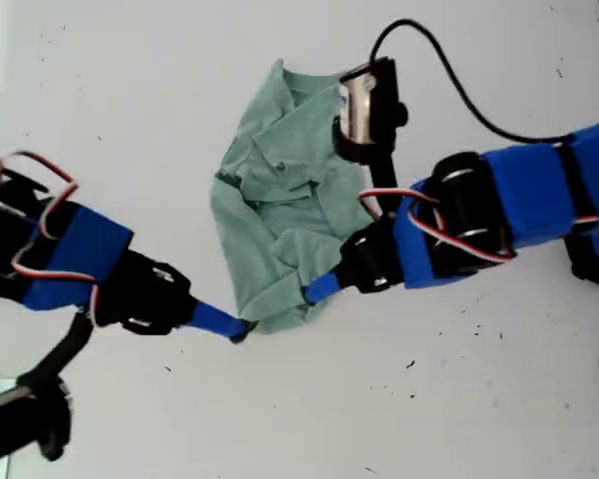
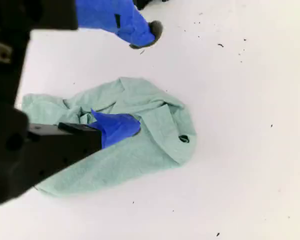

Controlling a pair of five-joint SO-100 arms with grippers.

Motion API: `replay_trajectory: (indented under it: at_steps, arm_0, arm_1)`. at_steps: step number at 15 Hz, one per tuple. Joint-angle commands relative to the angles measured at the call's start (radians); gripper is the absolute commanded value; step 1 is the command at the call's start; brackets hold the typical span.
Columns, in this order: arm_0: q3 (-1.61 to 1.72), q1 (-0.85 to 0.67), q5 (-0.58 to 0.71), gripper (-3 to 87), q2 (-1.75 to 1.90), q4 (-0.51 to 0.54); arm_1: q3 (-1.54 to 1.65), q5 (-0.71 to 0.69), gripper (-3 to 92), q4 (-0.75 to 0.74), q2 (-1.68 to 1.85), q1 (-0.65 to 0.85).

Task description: Fold t shirt

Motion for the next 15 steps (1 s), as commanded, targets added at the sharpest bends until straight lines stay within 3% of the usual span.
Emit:
replay_trajectory:
  at_steps: [1, 6, 7, 8, 9, 12, 15]
  arm_0:
    - [-0.012, -0.057, 0.026, 25.6, -0.123, -0.083]
    - [0.002, -0.143, 0.037, 25.6, -0.489, -0.242]
    - [-0.009, -0.143, 0.037, 20.6, -0.546, -0.261]
    - [-0.014, -0.143, 0.043, 9.0, -0.574, -0.275]
    - [-0.014, -0.146, 0.049, -0.2, -0.575, -0.279]
    - [-0.029, -0.12, 0.071, -0.2, -0.428, -0.275]
    - [-0.104, -0.064, 0.106, -0.2, -0.272, -0.258]
  arm_1:
    - [-0.109, -0.049, 36.0, 0.006, -0.098, 0.041]
    - [-0.103, -0.124, 32.3, -0.083, -0.374, 0.104]
    - [-0.115, -0.126, 21.5, -0.084, -0.443, 0.112]
    - [-0.143, -0.124, 7.8, -0.067, -0.502, 0.114]
    - [-0.167, -0.123, 0.5, -0.044, -0.531, 0.104]
    - [-0.21, -0.133, 0.5, 0.02, -0.471, 0.063]
    - [-0.229, -0.12, 0.5, 0.074, -0.198, -0.04]
